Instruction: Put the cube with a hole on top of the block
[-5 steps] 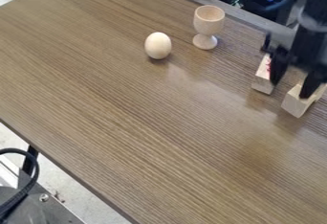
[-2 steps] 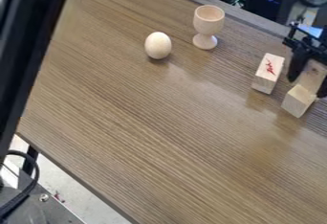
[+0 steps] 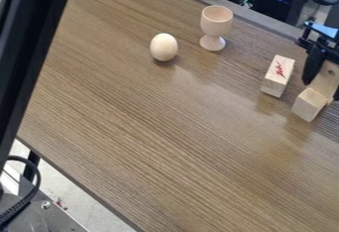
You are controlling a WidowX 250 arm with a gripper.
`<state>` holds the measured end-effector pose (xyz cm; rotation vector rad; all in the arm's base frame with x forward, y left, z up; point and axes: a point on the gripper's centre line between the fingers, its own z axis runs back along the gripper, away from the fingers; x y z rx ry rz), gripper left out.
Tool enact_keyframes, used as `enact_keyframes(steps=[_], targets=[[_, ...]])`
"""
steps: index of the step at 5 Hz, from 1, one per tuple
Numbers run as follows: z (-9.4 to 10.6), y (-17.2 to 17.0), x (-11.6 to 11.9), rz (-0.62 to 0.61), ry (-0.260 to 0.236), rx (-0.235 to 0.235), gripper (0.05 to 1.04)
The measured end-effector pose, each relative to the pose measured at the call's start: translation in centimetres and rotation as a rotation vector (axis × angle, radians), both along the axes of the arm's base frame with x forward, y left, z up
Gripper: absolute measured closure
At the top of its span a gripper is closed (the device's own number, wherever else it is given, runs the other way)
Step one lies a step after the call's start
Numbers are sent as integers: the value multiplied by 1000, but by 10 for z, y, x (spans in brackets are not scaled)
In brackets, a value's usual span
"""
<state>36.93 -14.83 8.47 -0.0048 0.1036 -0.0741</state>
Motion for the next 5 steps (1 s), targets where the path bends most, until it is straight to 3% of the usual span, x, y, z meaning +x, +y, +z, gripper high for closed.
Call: enact_keyframes(steps=[1, 5], targets=[[4, -4, 7, 2, -23, -18, 490], [0, 4, 19, 30, -20, -22, 490]])
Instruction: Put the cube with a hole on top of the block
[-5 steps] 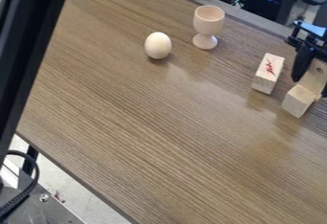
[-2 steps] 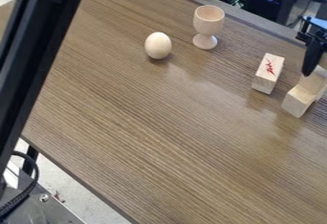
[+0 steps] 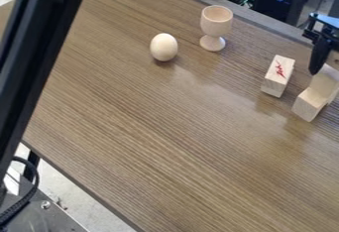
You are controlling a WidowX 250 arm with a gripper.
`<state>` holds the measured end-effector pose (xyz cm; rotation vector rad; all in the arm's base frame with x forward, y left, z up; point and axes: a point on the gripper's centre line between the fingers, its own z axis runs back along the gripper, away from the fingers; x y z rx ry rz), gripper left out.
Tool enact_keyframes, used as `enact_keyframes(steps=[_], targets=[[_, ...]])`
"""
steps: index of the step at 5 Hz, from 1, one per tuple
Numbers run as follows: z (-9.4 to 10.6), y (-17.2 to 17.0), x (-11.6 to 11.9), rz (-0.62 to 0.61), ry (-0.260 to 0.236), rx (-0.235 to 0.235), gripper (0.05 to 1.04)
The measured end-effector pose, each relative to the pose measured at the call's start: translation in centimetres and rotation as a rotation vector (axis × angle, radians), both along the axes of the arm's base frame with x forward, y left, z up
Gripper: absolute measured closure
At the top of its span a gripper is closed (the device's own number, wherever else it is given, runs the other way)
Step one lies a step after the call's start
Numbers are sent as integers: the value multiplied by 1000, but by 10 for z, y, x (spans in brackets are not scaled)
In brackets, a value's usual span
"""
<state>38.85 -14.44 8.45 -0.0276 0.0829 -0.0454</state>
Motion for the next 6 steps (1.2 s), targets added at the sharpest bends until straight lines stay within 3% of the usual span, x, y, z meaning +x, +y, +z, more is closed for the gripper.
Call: enact_keyframes(steps=[1, 2, 3, 5, 6], targets=[[-1, 3, 1, 8, 7, -1, 490], [-1, 3, 1, 8, 6, -3, 420], [-1, 3, 1, 7, 6, -3, 133], [-8, 4, -1, 4, 8, -2, 85], [-2, -2, 0, 12, -11, -64, 85]])
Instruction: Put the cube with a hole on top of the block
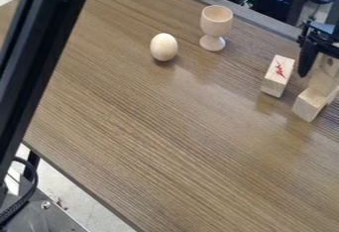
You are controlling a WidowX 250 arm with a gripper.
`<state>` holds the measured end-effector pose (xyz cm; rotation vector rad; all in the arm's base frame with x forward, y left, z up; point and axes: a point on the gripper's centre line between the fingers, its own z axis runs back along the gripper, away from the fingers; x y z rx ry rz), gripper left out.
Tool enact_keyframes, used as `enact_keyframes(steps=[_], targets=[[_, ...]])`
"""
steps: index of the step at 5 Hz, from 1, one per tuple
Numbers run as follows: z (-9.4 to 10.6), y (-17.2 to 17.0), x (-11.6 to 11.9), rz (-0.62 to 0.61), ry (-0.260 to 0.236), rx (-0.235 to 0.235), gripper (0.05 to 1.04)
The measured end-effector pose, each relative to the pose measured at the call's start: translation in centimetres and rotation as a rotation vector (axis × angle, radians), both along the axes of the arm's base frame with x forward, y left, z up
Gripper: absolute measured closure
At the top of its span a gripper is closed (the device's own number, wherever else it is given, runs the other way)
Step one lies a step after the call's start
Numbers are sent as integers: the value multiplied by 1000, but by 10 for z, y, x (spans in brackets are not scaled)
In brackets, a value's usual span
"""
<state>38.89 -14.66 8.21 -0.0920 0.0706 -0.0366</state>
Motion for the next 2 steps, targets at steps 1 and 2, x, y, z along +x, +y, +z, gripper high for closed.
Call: enact_keyframes(steps=[1, 2], targets=[[49, 5, 3, 49, -127, -145, 85], [92, 24, 2, 92, -249, -82, 85]])
